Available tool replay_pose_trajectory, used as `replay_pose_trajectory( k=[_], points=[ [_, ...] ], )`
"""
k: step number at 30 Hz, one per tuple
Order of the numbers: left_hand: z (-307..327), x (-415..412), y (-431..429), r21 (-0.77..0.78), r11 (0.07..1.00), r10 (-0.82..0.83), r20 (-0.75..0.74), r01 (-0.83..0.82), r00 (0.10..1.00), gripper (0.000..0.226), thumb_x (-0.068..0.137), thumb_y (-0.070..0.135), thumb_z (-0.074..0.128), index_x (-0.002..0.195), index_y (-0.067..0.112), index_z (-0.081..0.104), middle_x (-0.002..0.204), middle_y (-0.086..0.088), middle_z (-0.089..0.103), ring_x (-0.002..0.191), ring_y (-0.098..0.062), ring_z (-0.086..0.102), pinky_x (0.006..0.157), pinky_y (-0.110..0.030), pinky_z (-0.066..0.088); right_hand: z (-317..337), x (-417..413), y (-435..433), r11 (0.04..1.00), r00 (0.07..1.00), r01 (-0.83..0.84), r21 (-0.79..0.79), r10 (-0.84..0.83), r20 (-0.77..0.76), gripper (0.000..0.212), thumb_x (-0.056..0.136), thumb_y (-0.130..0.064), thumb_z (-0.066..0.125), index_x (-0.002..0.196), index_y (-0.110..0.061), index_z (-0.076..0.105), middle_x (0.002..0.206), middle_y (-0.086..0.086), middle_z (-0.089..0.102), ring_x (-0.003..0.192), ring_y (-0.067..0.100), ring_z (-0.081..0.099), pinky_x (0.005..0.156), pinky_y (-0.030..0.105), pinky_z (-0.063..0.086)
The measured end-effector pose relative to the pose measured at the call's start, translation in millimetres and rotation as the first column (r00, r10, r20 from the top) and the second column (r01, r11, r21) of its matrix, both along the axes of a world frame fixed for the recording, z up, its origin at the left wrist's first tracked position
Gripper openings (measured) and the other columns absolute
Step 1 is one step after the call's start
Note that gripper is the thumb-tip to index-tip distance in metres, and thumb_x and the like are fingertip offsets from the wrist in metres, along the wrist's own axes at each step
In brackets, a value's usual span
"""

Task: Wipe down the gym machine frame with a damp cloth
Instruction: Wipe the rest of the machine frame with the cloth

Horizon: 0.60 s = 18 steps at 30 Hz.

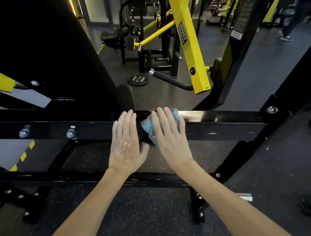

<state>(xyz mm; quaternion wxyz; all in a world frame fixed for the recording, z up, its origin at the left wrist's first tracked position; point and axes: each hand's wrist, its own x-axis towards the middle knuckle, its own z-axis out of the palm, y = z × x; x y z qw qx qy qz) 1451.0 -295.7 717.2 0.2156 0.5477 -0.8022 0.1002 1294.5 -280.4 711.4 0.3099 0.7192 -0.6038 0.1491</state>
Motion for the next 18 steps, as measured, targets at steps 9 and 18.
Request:
replay_pose_trajectory(
  k=[9, 18],
  points=[
    [-4.1, 2.9, -4.5, -0.070, 0.996, -0.056, -0.117, 0.048, 0.992, 0.079, 0.076, 0.016, 0.071, 0.144, -0.006, 0.036, 0.151, -0.020, 0.038, 0.143, -0.035, 0.031, 0.119, -0.048, 0.022, -2.8, -114.3, 33.7, 0.994, 0.994, 0.105, 0.021, -0.106, 0.038, 0.097, 0.079, -0.014, 0.077, 0.154, -0.013, 0.015, 0.157, 0.012, 0.025, 0.146, 0.027, 0.021, 0.109, 0.060, 0.016],
    [-6.8, -6.3, -4.7, -0.049, 0.998, -0.042, -0.150, 0.035, 0.988, 0.087, 0.071, 0.020, 0.075, 0.143, -0.010, 0.035, 0.148, -0.024, 0.038, 0.142, -0.039, 0.031, 0.116, -0.054, 0.027, -3.2, -82.3, 30.1, 0.982, 0.971, 0.185, 0.024, -0.186, 0.150, 0.072, 0.093, -0.023, 0.055, 0.152, -0.007, 0.017, 0.157, 0.018, 0.024, 0.146, 0.036, 0.018, 0.111, 0.061, 0.017]
  ],
)
